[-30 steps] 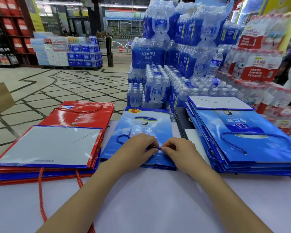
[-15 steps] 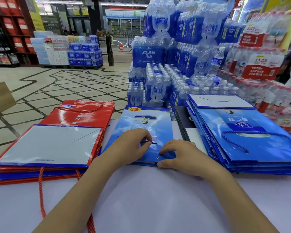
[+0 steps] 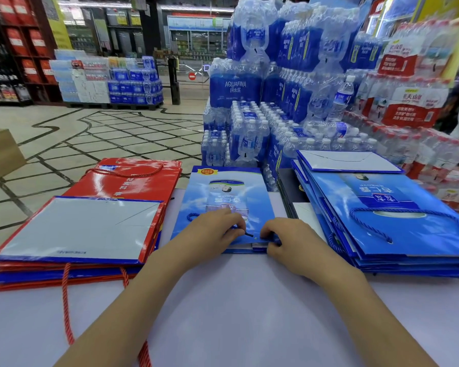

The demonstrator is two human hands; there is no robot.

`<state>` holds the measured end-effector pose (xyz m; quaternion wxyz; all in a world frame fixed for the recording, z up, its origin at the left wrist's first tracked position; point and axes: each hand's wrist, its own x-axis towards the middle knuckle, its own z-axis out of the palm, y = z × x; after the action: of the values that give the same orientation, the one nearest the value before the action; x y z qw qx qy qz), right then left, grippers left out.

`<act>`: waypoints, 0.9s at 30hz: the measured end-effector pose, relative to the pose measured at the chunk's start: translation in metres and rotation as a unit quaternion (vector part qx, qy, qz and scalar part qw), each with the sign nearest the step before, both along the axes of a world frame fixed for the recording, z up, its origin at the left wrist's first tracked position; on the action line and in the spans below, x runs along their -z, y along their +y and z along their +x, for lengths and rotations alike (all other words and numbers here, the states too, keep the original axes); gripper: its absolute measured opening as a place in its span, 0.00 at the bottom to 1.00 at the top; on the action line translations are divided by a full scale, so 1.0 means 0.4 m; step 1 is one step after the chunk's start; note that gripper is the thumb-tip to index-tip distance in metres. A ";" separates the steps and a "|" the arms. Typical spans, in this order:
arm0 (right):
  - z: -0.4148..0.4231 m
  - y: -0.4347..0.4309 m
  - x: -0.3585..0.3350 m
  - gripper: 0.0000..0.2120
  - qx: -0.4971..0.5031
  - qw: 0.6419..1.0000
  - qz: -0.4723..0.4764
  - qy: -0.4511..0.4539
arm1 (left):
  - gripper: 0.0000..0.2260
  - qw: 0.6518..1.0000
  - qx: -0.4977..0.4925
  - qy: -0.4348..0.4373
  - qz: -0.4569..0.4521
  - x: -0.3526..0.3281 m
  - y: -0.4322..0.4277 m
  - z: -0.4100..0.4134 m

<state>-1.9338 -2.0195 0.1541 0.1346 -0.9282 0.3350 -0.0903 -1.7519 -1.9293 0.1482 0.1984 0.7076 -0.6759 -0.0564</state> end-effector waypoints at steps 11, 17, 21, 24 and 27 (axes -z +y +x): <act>0.011 0.009 0.004 0.17 0.026 0.998 -0.064 -0.010 | 0.04 0.999 -0.011 -0.001 0.038 0.006 -0.007 -0.002; 0.009 0.011 0.000 0.12 0.023 0.997 -0.072 -0.035 | 0.08 0.996 -0.012 -0.078 0.033 -0.008 -0.004 -0.015; 0.011 0.015 -0.001 0.15 0.018 0.997 -0.070 -0.037 | 0.07 0.991 -0.021 -0.135 0.014 -0.008 -0.004 -0.018; 0.011 0.015 0.000 0.18 0.015 0.997 -0.076 -0.031 | 0.08 0.985 -0.033 -0.169 0.006 -0.008 -0.008 -0.022; 0.011 0.016 0.000 0.18 0.011 0.996 -0.079 -0.027 | 0.07 0.986 -0.035 -0.165 -0.001 -0.006 -0.008 -0.024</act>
<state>-1.9295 -2.0132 0.1539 0.0693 -0.9294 0.3329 -0.1433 -1.7617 -1.9327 0.1505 0.0864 0.7303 -0.6741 0.0688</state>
